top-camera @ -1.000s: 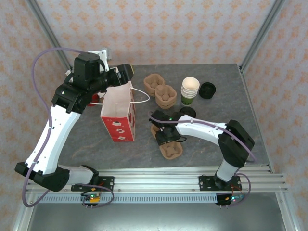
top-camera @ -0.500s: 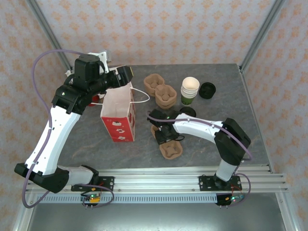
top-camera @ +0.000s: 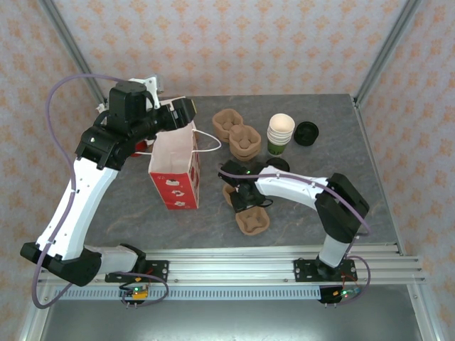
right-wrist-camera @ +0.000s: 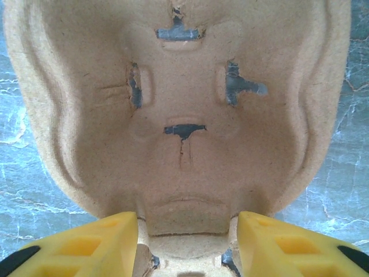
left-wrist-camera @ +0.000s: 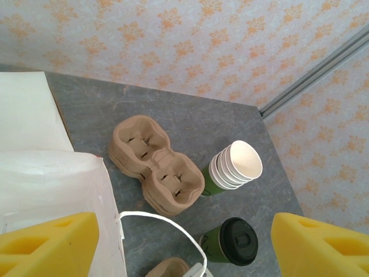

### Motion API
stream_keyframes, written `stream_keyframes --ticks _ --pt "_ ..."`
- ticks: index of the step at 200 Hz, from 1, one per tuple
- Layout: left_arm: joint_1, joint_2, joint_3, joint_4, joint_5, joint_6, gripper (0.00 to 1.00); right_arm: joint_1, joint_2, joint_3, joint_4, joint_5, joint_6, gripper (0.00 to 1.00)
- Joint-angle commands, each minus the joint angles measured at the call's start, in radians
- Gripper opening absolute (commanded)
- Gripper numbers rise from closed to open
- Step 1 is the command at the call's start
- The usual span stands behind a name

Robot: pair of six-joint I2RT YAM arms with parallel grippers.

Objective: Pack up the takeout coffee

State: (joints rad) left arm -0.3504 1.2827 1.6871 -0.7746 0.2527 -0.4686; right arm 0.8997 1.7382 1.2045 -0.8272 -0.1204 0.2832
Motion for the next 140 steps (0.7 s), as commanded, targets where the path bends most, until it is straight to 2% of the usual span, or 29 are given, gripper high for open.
stream_keyframes --ticks 1,57,103,140 --pt "0.010 -0.025 -0.010 -0.002 -0.011 0.026 0.79 -0.005 0.015 0.021 -0.031 0.015 -0.015 0.49" --pt "0.011 -0.028 -0.015 -0.001 -0.013 0.027 0.79 -0.007 0.020 0.008 -0.028 0.014 -0.011 0.48" --pt "0.017 -0.029 -0.020 -0.005 -0.018 0.030 0.80 -0.007 0.006 0.016 -0.032 0.020 -0.013 0.41" --pt "0.034 -0.037 -0.030 -0.018 -0.036 0.043 0.79 -0.008 -0.039 0.027 -0.044 0.024 -0.008 0.40"
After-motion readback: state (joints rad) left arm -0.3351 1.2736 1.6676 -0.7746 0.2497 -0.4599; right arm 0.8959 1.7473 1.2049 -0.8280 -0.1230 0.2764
